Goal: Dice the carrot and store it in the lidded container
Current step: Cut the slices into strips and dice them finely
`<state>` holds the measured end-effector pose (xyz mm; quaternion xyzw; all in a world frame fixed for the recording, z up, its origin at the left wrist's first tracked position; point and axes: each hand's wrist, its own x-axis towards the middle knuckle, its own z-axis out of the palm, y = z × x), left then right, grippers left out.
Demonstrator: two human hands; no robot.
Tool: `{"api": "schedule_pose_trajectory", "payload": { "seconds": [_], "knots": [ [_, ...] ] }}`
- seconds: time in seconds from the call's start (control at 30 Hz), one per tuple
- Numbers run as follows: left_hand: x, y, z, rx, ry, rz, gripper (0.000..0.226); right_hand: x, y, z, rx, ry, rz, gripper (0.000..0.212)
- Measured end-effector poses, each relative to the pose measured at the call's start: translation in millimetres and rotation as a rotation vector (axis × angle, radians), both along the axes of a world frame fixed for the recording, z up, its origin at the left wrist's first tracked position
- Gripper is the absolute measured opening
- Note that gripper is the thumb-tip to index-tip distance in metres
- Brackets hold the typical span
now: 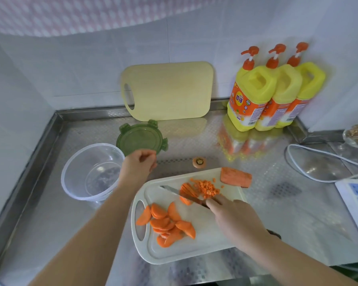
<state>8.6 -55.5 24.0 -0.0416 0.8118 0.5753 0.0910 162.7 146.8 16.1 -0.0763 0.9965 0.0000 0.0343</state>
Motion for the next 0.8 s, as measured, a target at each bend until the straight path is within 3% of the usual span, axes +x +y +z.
{"api": "schedule_pose_trajectory", "payload": {
  "seconds": [0.1, 0.17, 0.23, 0.3, 0.5, 0.7, 0.8],
  "knots": [
    [-7, 12, 26, -0.237, 0.066, -0.515, 0.014, 4, 4, -3, 0.046, 0.042, 0.103, 0.057],
    [-2, 28, 36, -0.426, 0.002, -0.956, 0.012, 5, 5, -5, 0.051, 0.061, 0.114, 0.054],
    [5, 41, 33, -0.612, -0.079, -1.192, 0.014, 5, 6, -5, 0.024, 0.074, 0.111, 0.053],
    [5, 49, 20, -0.711, -0.076, -1.204, 0.018, 6, 8, -5, 0.014, 0.081, 0.106, 0.053],
    [-24, 45, -7, -0.798, 0.179, -0.924, 0.033, 12, 39, -9, -0.008, 0.127, 0.041, 0.051],
    [-26, 38, -30, -0.952, 0.134, -1.088, 0.053, 13, 81, -14, -0.111, 0.26, -0.167, 0.034],
    [-7, 47, -32, -1.143, 0.247, -1.261, 0.076, 7, 82, -17, -0.151, 0.294, -0.238, 0.018]
  ]
}}
